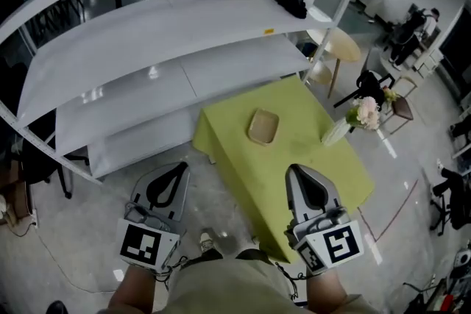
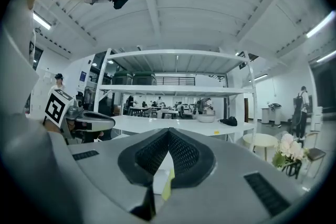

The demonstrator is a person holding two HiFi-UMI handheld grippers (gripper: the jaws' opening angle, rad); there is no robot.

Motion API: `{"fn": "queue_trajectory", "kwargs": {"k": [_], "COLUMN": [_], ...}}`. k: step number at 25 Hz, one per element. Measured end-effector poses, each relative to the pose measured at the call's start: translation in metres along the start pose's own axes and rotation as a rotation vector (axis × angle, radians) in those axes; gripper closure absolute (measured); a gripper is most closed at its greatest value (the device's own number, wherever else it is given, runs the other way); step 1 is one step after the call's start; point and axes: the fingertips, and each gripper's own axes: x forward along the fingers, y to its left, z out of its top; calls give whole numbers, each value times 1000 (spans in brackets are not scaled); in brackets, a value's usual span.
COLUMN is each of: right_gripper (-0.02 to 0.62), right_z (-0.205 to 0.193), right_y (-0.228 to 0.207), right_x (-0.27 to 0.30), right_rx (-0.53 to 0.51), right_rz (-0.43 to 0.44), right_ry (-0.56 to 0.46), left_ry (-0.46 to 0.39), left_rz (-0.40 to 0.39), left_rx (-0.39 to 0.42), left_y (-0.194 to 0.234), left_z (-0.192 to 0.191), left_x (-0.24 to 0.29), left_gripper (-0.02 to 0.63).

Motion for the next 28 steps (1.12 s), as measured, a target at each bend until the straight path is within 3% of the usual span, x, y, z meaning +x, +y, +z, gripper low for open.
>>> {"fn": "queue_trajectory", "kwargs": {"k": [7, 18, 23, 28], "right_gripper": [589, 587, 494, 477], "right_z": [5, -7, -26, -59], "right_y": [-35, -107, -131, -162], "right_x": [20, 31, 59, 97], "right_rx": [31, 49, 115, 147], "right_rz": [-66, -136, -121, -140], "right_ry": [-16, 19, 53, 109], "left_ry": [15, 15, 23, 44], "left_rz": [-37, -90, -110, -135], "left_rx": [-12, 5, 12, -1], "left_y": [9, -12, -12, -6], "left_z": [-4, 9, 6, -10], "left_x": [35, 97, 127, 167], "left_gripper": [600, 600, 600, 600]}}
